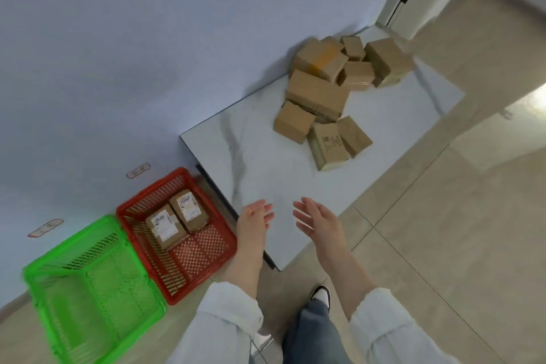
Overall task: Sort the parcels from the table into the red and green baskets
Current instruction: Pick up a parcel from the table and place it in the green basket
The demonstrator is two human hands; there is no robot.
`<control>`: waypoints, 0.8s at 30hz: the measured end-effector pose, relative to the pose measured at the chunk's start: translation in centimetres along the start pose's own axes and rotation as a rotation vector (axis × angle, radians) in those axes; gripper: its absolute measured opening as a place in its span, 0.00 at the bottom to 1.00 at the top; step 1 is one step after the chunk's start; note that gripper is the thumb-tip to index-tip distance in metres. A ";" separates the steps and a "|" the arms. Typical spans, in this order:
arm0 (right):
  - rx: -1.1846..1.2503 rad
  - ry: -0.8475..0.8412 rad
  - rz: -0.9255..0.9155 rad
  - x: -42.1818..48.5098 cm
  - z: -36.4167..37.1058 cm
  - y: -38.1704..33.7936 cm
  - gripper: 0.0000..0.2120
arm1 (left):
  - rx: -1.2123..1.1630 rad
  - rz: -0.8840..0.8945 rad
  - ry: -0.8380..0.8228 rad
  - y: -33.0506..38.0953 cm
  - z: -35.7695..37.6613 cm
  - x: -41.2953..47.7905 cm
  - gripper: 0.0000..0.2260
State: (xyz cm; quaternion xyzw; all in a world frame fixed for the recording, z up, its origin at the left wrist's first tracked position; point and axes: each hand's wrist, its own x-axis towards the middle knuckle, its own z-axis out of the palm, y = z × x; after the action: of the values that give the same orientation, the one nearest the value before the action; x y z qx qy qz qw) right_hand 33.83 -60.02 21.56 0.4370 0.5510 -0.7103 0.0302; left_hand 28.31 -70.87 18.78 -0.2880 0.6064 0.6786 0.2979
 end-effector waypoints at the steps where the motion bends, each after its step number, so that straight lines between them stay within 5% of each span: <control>1: 0.028 0.017 -0.005 0.3 -2.2 -0.7 0.12 | 0.019 0.014 -0.023 -0.3 2.2 -0.4 0.10; 12: 0.162 0.141 -0.058 6.3 -25.8 -9.5 0.12 | 0.167 0.107 -0.160 -3.6 28.0 -5.1 0.09; 24: 0.189 0.120 -0.083 20.0 -33.0 -20.6 0.08 | 0.156 0.169 -0.159 2.4 45.1 3.9 0.08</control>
State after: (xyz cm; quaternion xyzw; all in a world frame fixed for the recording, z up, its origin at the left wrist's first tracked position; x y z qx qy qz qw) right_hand 30.10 -16.53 23.73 0.4563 0.4999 -0.7324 -0.0735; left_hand 22.65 -25.98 21.85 -0.1572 0.6540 0.6728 0.3081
